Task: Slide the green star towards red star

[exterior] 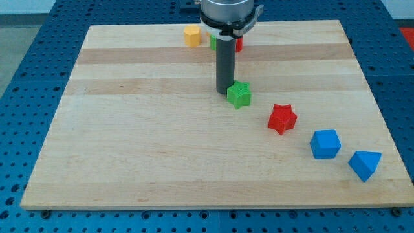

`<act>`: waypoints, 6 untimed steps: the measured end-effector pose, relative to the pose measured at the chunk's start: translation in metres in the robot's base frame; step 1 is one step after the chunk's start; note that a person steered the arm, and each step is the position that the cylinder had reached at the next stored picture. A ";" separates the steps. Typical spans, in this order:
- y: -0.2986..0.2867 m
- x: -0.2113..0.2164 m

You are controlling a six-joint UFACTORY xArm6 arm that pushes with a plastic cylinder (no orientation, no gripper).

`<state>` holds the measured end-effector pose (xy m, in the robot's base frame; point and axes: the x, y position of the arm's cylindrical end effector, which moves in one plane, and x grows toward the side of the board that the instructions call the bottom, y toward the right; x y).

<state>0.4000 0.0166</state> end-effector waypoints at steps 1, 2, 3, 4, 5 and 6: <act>-0.002 -0.014; 0.001 -0.020; 0.001 -0.011; 0.001 0.009; 0.001 0.025; 0.001 0.026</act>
